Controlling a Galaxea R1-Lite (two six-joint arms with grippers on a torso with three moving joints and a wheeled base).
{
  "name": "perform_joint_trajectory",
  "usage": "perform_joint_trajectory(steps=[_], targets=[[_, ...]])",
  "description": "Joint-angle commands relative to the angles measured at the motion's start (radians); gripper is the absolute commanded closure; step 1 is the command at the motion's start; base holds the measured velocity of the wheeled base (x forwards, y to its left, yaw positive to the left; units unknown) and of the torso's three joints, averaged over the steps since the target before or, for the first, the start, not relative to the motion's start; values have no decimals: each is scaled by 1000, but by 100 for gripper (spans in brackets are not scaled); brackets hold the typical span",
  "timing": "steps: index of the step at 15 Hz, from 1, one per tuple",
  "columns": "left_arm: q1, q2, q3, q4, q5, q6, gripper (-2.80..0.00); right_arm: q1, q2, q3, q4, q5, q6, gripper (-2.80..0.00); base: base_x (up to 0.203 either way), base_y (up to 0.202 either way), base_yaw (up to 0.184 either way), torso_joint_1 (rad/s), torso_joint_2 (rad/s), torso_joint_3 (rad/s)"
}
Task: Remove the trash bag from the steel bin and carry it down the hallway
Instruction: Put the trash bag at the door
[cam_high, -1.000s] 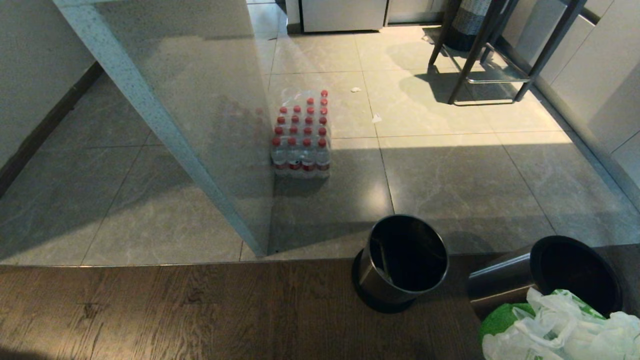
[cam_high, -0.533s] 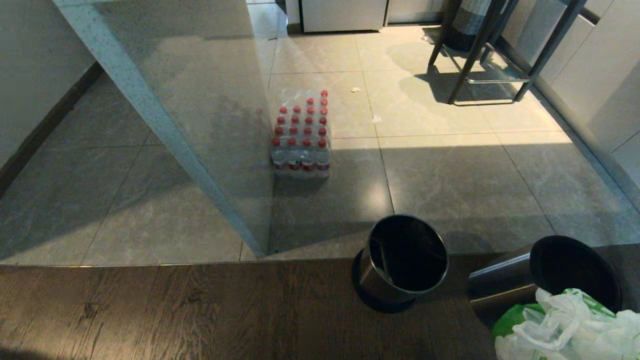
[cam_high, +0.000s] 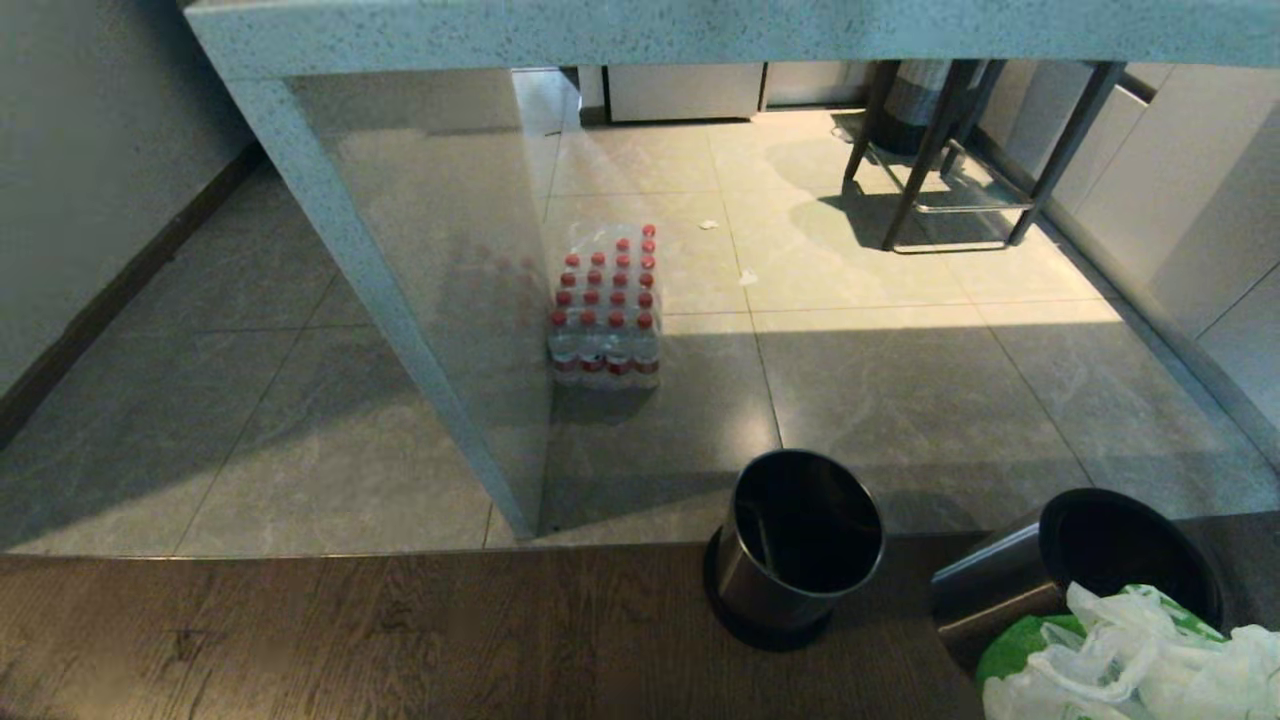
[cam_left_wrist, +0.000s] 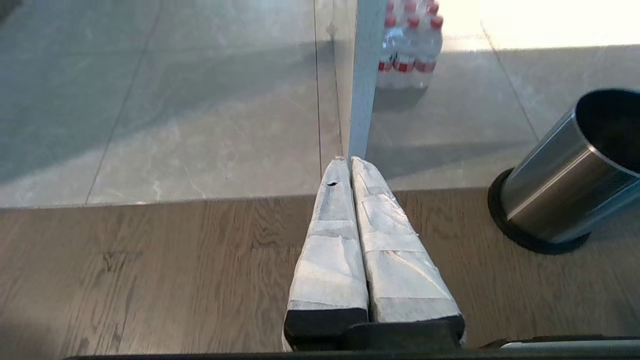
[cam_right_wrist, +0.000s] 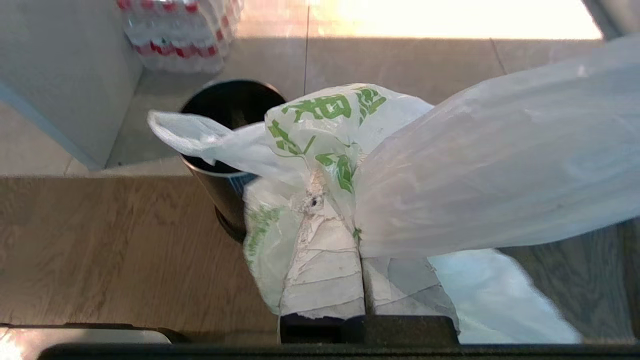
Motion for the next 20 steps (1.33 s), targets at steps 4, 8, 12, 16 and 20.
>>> perform_joint_trajectory(steps=[4,8,12,16,20], targets=[[0,1,0,0,0,-1,0,0,-38,0,0,0,-2,0,0,0,0,2,1,205],[0,1,0,0,0,-1,0,0,-38,0,1,0,-1,0,0,0,0,2,4,203],[0,1,0,0,0,-1,0,0,-38,0,0,0,-4,0,0,0,0,2,0,204],[0,1,-1,-2,-1,10,0,0,-38,0,0,0,-2,0,0,0,0,2,-3,159],[0,1,0,-2,-1,7,0,0,-38,0,1,0,-1,0,0,0,0,1,1,12]])
